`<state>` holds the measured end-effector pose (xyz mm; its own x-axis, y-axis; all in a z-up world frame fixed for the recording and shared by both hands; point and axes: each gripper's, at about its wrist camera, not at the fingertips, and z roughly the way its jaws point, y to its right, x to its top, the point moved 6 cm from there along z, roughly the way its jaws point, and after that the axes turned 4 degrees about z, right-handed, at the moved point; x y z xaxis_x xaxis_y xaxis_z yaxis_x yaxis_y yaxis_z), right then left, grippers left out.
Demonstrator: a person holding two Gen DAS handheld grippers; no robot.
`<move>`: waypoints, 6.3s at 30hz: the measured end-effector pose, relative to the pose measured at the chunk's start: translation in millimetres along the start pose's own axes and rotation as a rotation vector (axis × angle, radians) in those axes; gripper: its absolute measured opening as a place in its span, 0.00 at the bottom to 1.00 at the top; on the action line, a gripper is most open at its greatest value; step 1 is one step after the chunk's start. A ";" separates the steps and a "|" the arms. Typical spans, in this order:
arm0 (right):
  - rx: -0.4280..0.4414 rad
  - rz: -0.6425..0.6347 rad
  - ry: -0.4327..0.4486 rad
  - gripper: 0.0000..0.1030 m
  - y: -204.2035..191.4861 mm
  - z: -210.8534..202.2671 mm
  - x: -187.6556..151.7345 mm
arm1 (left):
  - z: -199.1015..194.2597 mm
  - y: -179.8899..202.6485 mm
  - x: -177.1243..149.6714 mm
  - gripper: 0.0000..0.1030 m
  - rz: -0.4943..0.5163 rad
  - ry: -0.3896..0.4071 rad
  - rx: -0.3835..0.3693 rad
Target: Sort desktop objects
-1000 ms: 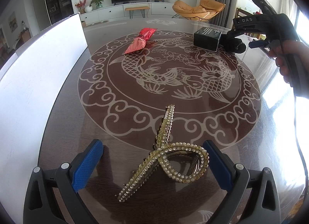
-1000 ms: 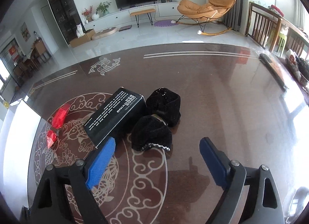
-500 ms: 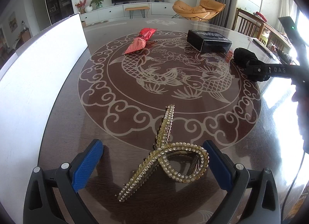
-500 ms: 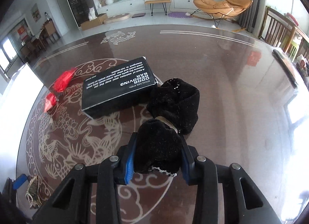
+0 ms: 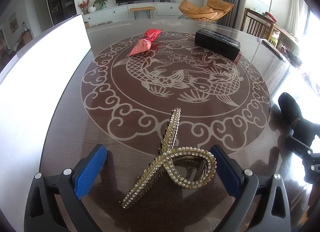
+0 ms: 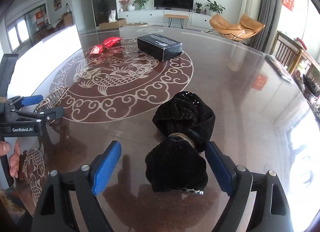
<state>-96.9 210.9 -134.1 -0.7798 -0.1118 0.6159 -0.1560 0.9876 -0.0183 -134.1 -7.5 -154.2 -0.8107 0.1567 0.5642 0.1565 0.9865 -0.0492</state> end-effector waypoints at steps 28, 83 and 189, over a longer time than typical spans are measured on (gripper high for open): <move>-0.006 0.032 -0.043 1.00 -2.0 13.2 -7.3 | -0.1 0.0 -0.2 1.00 0.000 0.001 -0.001; -0.005 0.032 -0.042 1.00 -2.0 13.4 -7.3 | 0.4 0.1 -0.1 1.00 -0.001 0.001 -0.002; -0.036 0.072 -0.042 1.00 56.6 9.7 -3.8 | 12.2 35.0 15.2 1.00 0.149 -0.030 -0.102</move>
<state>-108.7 266.1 -145.1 -0.8130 -0.0444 0.5806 -0.0773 0.9965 -0.0321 -147.8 30.0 -157.3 -0.7906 0.3036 0.5318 0.3311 0.9425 -0.0457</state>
